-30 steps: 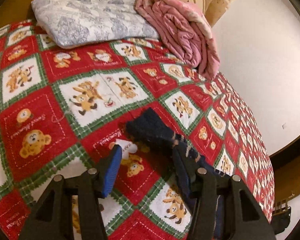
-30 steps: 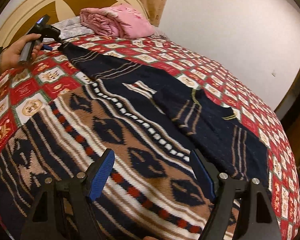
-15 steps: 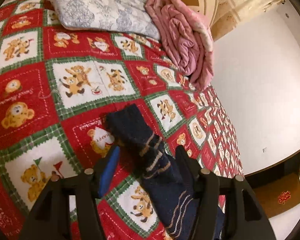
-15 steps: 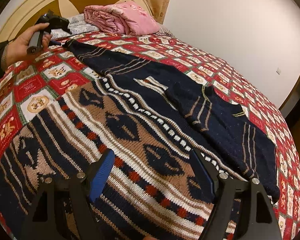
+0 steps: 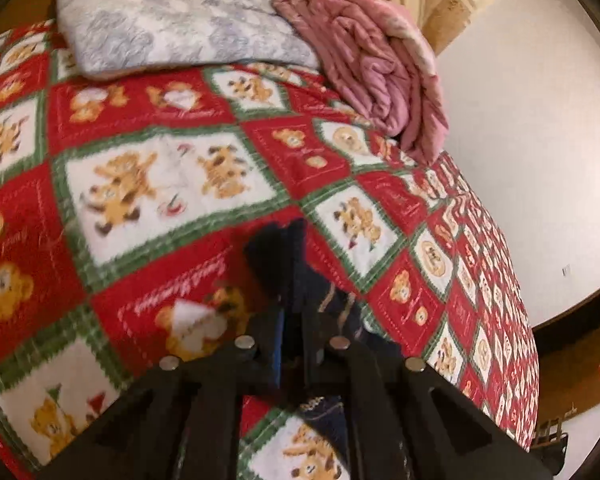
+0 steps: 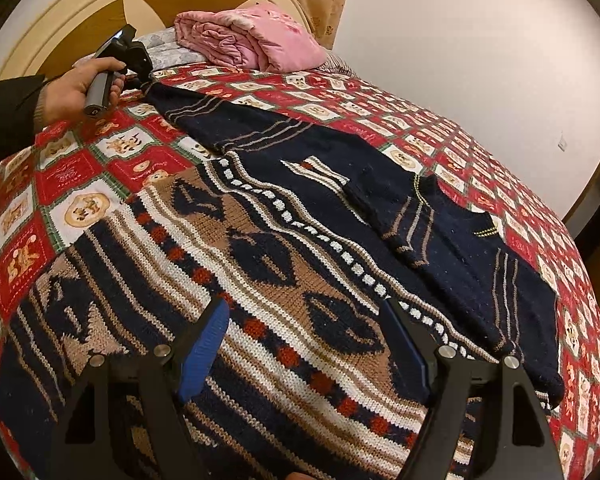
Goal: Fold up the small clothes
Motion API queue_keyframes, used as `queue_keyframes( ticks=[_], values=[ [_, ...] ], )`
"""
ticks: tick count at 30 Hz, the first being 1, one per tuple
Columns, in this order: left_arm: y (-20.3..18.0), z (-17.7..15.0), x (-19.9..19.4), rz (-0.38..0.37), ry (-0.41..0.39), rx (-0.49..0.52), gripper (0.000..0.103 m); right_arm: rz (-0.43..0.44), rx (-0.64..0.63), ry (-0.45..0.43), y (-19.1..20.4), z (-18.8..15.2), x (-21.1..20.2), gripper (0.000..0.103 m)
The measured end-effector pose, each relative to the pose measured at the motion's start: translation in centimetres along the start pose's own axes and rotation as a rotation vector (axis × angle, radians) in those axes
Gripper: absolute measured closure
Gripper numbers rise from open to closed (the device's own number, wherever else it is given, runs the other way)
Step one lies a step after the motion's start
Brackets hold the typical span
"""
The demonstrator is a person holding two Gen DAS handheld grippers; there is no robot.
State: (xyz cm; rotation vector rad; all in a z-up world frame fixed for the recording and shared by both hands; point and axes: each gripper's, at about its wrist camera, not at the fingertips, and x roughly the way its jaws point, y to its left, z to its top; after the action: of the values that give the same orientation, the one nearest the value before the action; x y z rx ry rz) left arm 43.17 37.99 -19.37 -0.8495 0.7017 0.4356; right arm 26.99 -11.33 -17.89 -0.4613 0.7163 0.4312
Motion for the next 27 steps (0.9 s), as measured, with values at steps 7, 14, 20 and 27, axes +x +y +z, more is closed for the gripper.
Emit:
queue_keyframes(
  ticks=[7,14,20,27],
  values=[
    [-7.6,-3.1,-5.8,-0.178,-0.089,0.168,0.097,0.018,0.082,0.006,-1.6,-0.7,0.6,0.025],
    [-20.2,-13.2,-10.7,-0.453,0.003,0.335,0.097,0.001,0.176,-0.020,-4.3,-2.0,0.0,0.025],
    [-28.0,-23.9,-10.7,-0.559,0.127,0.496,0.097,-0.027,0.323,-0.021,-7.8,-4.2,-0.6,0.025],
    [-32.1,-33.8,-7.1,-0.481,0.248,0.684,0.089,0.055,0.566,-0.078,-12.2,-7.1,-1.4,0.025]
  ],
)
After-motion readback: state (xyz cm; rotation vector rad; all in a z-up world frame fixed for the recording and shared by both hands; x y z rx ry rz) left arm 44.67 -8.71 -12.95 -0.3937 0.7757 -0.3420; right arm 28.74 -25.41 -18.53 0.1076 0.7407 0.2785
